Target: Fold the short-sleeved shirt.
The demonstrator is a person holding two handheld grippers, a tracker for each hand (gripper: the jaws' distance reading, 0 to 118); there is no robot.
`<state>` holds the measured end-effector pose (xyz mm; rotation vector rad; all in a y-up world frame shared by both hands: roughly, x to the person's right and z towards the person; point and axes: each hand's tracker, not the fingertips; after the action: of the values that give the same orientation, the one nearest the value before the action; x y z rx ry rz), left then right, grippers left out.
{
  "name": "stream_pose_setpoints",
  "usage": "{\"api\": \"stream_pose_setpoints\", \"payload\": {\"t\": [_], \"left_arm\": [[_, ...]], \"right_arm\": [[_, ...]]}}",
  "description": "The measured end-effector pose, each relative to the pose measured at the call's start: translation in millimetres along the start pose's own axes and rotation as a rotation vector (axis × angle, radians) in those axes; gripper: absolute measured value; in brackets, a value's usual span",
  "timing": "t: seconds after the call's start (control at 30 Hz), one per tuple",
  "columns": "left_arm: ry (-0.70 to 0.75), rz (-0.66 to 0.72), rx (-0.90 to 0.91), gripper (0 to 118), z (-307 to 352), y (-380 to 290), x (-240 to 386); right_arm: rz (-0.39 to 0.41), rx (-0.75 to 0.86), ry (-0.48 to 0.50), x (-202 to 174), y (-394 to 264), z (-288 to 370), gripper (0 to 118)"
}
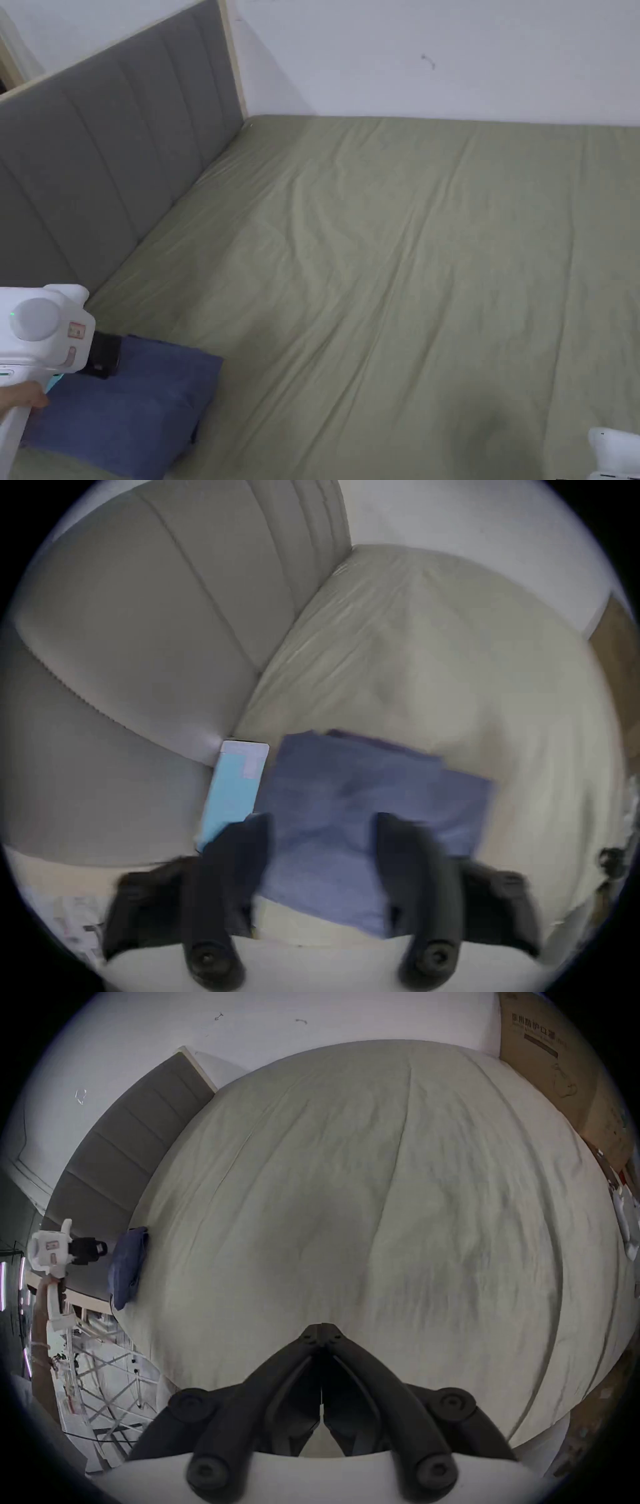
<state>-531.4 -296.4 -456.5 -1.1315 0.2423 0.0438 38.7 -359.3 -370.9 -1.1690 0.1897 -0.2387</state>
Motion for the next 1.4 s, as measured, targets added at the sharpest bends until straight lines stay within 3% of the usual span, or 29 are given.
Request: {"api": "stream_pose_setpoints", "payload": {"t": [0.03,0.1,0.2,0.37,0.57,0.67,0.73,0.8,0.87,0.97,1.07,1.23,1.3,1.4], "left_arm": [[-0.066,0.027,0.036,0,11,-3,4],[-0.172,0.066,0.116,0,33,-17,22],[-0.234,-0.068,0.115,0,61,-38,75],[-0.337,-0.006,0.219,0,95,-84,169],[-0.273,-0.184,0.425,0,145,-123,266],[-0.317,-0.114,0.509,0,179,-136,284],[-0.304,-0.081,0.572,0,200,-145,294],[-0.208,-0.166,0.722,0,223,-156,310],[-0.211,-0.152,0.804,0,240,-164,315],[-0.291,-0.139,0.837,0,262,-167,321],[-0.276,-0.147,0.875,0,277,-168,332],[-0.272,-0.152,0.946,0,293,-170,340],[-0.25,-0.162,1.0,0,298,-174,340],[-0.234,-0.159,1.009,0,304,-174,340]], "right_arm": [[0.0,0.001,0.003,0,-2,2,0],[-0.009,0.007,0.016,5,-6,5,0],[-0.016,0.015,0.034,10,-12,11,0],[-0.027,0.075,0.04,18,-17,32,0],[-0.007,0.259,0.005,27,-15,82,0],[0.065,0.342,0.01,29,-15,111,0],[0.087,0.447,-0.032,27,-19,130,0],[0.105,0.586,-0.078,25,-27,153,0],[0.138,0.692,-0.119,21,-33,174,0],[0.174,0.821,-0.126,16,-38,203,0],[0.227,0.953,-0.264,6,-36,220,0],[0.292,1.198,-0.378,-15,-51,248,0],[0.324,1.249,-0.452,-23,-55,252,0],[0.346,1.237,-0.459,-30,-51,254,0]]}}
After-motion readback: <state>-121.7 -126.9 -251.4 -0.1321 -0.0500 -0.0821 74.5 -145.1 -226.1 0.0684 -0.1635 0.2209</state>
